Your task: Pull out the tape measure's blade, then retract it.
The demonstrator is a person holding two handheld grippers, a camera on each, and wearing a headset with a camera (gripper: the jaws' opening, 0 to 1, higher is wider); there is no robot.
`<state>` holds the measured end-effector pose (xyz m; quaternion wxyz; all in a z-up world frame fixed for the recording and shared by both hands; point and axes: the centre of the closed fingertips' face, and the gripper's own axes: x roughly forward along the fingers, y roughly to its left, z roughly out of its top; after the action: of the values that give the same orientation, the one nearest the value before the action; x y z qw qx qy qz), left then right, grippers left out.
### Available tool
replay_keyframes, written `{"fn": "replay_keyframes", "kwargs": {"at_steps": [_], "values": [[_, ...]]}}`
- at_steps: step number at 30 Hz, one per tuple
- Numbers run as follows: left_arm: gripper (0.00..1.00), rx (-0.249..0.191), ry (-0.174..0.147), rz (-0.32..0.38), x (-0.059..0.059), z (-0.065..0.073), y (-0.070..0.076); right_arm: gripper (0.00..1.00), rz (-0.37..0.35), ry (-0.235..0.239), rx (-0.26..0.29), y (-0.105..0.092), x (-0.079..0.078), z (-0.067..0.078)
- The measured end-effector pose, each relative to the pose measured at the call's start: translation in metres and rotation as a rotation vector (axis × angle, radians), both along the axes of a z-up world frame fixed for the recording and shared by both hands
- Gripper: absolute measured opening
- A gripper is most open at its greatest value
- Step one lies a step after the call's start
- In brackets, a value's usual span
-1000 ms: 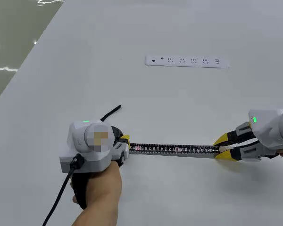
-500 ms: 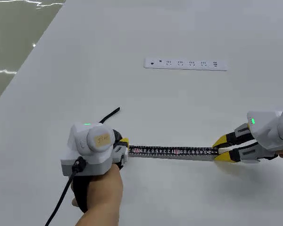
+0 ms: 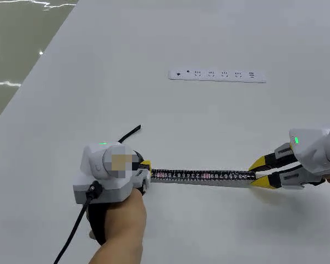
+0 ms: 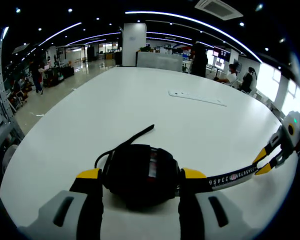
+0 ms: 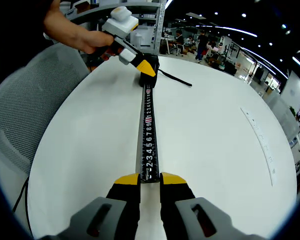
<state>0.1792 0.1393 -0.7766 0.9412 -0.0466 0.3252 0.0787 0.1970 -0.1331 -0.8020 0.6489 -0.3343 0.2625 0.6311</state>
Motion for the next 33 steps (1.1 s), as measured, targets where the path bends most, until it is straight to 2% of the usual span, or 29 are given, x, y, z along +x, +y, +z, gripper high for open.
{"fn": "replay_keyframes", "kwargs": {"at_steps": [33], "values": [[0.56, -0.034, 0.006, 0.006, -0.0005, -0.0001, 0.0002, 0.14, 0.008, -0.006, 0.004, 0.0034, 0.0006, 0.0036]]}}
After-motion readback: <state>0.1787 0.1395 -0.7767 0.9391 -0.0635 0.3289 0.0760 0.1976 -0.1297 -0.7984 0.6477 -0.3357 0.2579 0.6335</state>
